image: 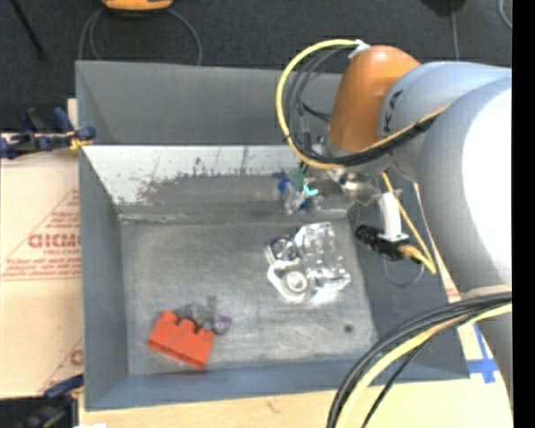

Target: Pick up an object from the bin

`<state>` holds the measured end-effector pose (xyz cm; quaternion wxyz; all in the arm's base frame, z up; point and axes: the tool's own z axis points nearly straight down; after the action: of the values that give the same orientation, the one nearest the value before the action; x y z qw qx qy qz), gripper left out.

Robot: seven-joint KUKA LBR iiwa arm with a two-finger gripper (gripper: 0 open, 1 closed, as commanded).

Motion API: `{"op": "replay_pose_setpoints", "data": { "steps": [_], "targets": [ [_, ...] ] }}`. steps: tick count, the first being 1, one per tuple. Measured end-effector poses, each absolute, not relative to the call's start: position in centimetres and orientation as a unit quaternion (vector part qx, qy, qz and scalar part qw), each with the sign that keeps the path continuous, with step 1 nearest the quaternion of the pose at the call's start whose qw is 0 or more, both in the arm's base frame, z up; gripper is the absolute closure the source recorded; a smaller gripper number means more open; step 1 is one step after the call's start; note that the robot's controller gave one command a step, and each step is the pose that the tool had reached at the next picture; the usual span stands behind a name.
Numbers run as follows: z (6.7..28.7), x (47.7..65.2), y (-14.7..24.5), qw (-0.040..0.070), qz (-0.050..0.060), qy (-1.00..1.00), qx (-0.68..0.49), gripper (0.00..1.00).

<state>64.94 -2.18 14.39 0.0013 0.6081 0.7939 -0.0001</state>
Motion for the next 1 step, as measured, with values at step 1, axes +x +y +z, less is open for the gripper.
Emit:
{"op": "replay_pose_setpoints", "data": {
  "steps": [1],
  "targets": [
    [9.73,62.17,-2.35,0.002,-0.001,0.881,0.473,0.00]
  ]
}}
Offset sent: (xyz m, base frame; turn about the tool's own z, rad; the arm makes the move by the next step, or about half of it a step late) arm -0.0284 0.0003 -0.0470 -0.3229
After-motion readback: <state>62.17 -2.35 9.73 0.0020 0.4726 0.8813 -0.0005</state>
